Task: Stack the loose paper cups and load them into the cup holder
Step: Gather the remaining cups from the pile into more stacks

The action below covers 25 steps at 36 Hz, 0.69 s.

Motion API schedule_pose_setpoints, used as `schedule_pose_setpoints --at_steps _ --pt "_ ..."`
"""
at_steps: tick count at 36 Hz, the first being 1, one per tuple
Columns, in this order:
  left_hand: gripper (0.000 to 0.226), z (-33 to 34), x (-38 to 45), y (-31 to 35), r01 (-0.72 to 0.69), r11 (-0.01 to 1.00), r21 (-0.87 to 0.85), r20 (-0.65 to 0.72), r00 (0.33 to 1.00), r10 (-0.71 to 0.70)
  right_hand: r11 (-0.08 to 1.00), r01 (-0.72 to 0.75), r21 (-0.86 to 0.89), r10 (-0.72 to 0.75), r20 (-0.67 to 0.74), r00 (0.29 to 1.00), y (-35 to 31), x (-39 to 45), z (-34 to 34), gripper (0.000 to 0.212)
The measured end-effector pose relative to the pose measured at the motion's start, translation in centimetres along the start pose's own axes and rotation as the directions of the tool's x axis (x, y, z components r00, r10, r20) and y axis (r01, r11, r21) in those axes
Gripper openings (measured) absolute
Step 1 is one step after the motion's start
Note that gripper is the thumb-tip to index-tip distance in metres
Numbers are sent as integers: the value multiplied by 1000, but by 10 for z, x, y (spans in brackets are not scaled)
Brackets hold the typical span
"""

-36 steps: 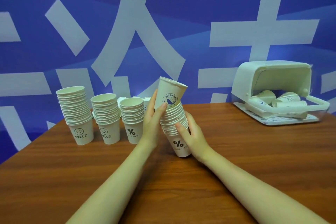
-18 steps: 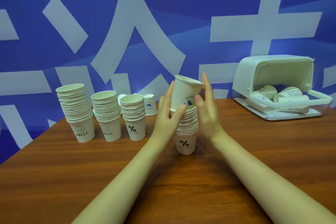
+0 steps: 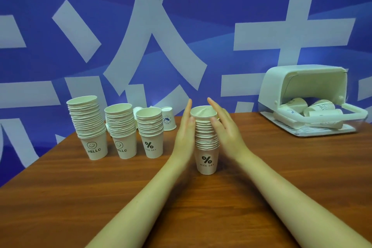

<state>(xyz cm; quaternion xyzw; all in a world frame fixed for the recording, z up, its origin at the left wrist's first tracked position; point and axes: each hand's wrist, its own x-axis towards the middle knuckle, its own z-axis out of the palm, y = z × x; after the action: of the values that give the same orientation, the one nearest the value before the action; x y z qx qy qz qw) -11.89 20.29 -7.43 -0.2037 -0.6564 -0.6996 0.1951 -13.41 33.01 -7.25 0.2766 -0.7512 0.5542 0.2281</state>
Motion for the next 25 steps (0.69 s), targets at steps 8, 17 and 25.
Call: schedule_pose_setpoints --at_steps 8,17,25 --pt "59 -9 -8 -2 -10 985 172 27 1000 5 1000 14 21 -15 58 998 0 0 -2 42" --pt "62 -79 -36 18 -38 975 220 14 999 35 981 -191 -38 187 -85 979 39 42 6 44" --pt "61 -104 -36 26 -54 978 204 -49 997 66 891 -249 -380 331 169 928 65 135 76 65"
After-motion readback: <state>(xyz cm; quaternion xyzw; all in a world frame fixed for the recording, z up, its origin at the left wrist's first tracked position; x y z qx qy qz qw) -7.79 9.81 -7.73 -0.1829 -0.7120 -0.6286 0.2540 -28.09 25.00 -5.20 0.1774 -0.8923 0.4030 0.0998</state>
